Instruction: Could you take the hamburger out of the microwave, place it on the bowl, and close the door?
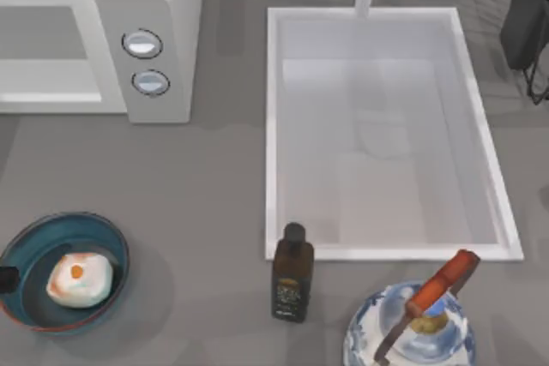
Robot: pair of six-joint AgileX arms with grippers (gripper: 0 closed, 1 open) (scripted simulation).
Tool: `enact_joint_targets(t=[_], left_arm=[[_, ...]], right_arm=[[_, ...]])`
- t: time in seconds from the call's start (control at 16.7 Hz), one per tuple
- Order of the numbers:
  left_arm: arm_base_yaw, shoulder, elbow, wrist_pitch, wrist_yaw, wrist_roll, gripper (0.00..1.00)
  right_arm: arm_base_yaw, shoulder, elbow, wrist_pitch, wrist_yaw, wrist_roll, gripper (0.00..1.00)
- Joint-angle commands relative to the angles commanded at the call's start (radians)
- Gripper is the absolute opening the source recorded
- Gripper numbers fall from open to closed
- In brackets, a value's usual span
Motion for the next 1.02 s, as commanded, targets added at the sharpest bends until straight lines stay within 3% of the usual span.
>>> enact_joint_targets(t=[0.24, 0.42, 0.78, 1.02], left_arm=[[-0.245, -0.035, 0.021, -0.055, -0.245, 0.000, 0.00], [-0.352, -0.045, 0.025, -0.070, -0.352, 0.001, 0.00], [-0.369, -0.042, 0.022, -0.069, -0.369, 0.000, 0.00], [-0.273, 0.063, 0.117, -0.110, -0.301, 0.066, 0.00]], right_arm=[[0.000, 0.000, 0.000, 0.000, 0.000, 0.000, 1.00], [0.000, 0.000, 0.000, 0.000, 0.000, 0.000, 1.00], [0.000, 0.000, 0.000, 0.000, 0.000, 0.000, 1.00], [0.000, 0.000, 0.000, 0.000, 0.000, 0.000, 1.00]])
